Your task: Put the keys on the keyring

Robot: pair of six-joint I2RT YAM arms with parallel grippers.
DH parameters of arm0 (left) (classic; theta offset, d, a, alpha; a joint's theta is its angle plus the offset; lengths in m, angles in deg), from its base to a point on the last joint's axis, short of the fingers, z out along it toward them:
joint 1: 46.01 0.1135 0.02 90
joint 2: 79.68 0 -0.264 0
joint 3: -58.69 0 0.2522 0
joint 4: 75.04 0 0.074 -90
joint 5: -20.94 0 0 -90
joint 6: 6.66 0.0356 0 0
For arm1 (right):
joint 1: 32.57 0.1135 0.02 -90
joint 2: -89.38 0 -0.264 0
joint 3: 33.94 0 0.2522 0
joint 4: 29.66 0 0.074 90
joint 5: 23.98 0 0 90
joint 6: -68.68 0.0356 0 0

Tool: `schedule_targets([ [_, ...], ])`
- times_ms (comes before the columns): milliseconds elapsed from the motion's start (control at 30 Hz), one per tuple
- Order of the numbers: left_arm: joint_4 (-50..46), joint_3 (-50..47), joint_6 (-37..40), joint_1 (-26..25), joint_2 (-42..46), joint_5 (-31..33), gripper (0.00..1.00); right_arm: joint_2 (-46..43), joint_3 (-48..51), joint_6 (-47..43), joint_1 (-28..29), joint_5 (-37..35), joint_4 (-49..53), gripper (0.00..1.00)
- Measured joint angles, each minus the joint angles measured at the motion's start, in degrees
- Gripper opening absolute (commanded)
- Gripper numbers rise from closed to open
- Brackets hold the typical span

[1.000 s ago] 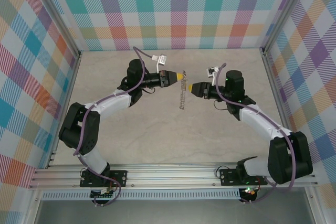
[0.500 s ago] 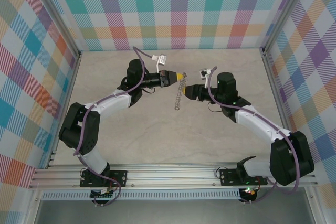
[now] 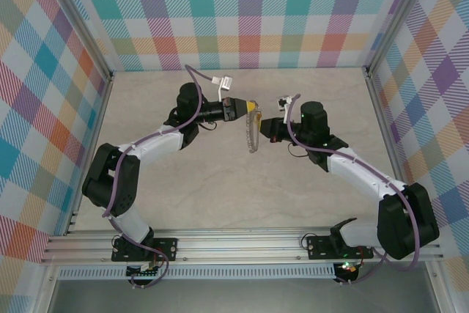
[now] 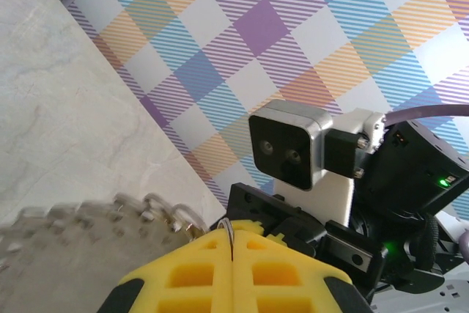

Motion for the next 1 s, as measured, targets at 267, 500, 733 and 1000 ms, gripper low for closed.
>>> schedule_targets([
  [267, 0.17, -0.09, -0.44, 0.0, 0.0, 0.31, 0.0, -1.86, 0.0, -0.46, 0.55, 0.33, 1.29, 0.0],
  [500, 0.22, -0.15, -0.72, -0.02, 0.0, 0.2, 0.0, -1.73, -0.44, -1.11, 3.69, 0.24, 2.71, 0.0],
  [733, 0.22, -0.24, -1.05, -0.02, 0.0, 0.15, 0.0, -0.24, -1.99, -1.88, 5.31, -0.57, 3.21, 0.14],
  [1000, 0.63, -0.48, -1.07, -0.02, 0.0, 0.44, 0.0, -4.39, -2.01, -3.43, 3.93, 0.74, 7.96, 0.36],
])
